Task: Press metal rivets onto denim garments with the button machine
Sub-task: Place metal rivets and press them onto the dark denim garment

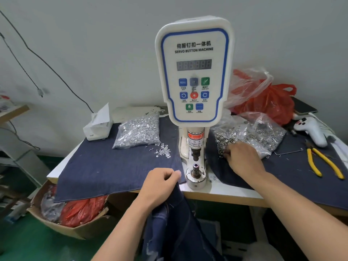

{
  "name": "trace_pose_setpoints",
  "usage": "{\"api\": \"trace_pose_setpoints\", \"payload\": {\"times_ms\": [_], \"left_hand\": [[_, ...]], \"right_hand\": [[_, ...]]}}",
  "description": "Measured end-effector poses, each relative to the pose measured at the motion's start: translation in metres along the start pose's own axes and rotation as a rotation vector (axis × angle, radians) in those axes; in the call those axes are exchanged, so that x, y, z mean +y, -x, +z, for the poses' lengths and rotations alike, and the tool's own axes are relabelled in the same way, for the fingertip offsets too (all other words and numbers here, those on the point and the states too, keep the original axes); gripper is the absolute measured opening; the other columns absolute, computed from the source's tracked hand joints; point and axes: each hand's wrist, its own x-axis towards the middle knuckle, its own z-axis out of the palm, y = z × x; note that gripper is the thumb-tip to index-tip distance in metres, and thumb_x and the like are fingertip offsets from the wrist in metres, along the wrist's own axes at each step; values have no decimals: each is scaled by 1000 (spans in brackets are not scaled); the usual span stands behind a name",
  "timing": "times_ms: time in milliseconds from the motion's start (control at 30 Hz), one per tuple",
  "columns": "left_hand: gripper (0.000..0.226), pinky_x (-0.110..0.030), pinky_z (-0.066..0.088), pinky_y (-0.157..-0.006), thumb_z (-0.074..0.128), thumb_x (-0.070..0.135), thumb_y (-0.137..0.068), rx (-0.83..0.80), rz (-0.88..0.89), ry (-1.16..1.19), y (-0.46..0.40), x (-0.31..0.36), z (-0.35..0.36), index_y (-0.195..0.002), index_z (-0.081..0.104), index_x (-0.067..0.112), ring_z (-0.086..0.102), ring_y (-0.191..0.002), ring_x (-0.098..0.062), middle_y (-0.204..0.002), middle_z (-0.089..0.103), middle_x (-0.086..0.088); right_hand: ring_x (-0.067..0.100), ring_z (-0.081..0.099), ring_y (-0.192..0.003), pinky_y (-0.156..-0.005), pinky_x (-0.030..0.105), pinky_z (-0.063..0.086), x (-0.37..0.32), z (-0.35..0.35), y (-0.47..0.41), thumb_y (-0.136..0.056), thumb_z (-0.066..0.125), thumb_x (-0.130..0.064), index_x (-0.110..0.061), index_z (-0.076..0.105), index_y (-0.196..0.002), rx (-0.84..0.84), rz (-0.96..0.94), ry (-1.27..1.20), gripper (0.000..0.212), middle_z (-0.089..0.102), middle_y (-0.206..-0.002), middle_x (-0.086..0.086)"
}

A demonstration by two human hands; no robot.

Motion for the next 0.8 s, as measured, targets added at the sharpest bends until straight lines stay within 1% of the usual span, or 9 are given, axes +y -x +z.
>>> {"api": "trace_pose_setpoints", "payload": {"times_ms": [100, 167, 233, 300, 400, 533, 633, 700, 800], "left_hand": [[59, -28, 26, -53, 59, 36, -103, 130, -18, -138, -6, 2, 6, -56, 28, 18, 27, -57, -17, -54, 27, 1], [46, -25, 33, -56, 59, 35, -102, 225, -45, -172, -5, 3, 11, -61, 44, 19, 42, -59, -18, -55, 45, 4], [24, -16, 36, -59, 59, 30, -100, 294, -75, -136, -1, 8, 11, -76, 54, 29, 58, -70, -7, -69, 61, 12], [19, -12, 38, -60, 57, 27, -100, 341, -105, -75, 6, 13, 10, -83, 54, 34, 59, -78, 2, -77, 64, 16], [15, -20, 39, -62, 52, 26, -104, 399, -156, -68, 12, 18, 4, -92, 54, 32, 59, -75, -4, -82, 64, 15], [10, -34, 45, -70, 51, 25, -105, 378, -220, -155, 1, 18, -10, -99, 59, 25, 63, -86, -17, -90, 69, 7], [12, -36, 44, -81, 52, 25, -103, 336, -304, -245, -20, 13, -15, -102, 64, 25, 63, -103, -29, -106, 71, -1], [14, -36, 45, -84, 55, 24, -101, 314, -335, -299, -34, 8, -16, -108, 67, 25, 62, -110, -31, -115, 71, -3], [18, -37, 46, -82, 61, 30, -99, 308, -332, -317, -51, 1, -13, -114, 70, 28, 62, -111, -32, -116, 71, -2]], "right_hand": [[35, 62, -92, -79, 43, 52, -3, 1, 0, -97, 61, -18, -11, 71, -92, -13, -10, 57, 14, 66, -94, 10], [35, 61, -90, -78, 44, 52, -4, 1, 0, -97, 58, -15, -8, 67, -89, -26, -10, 47, 14, 64, -93, 11], [36, 61, -90, -77, 42, 51, -2, 0, -2, -97, 55, -14, -7, 66, -88, -45, 0, 5, 15, 63, -92, 12], [36, 61, -88, -72, 40, 46, 0, -1, -4, -99, 53, -13, -7, 63, -87, -44, 26, -51, 16, 61, -90, 11], [30, 55, -81, -69, 37, 36, 2, -6, -2, -102, 51, -15, -12, 58, -91, 3, 128, -238, 14, 60, -83, 3], [24, 64, -78, -72, 37, 49, -2, -15, 3, -97, 63, -12, -16, 66, -88, 14, 212, -530, 11, 67, -77, -3], [19, 70, -70, -69, 27, 59, -12, -19, 10, -97, 65, 0, -9, 72, -101, -63, 299, -889, 12, 72, -80, 5], [15, 70, -64, -62, 17, 57, -18, -22, 15, -97, 64, 4, -9, 73, -100, -86, 295, -980, 16, 73, -77, 7], [13, 74, -63, -60, 17, 58, -27, -27, 22, -97, 66, 1, -11, 73, -93, -142, 267, -1016, 14, 76, -73, 6]]}}
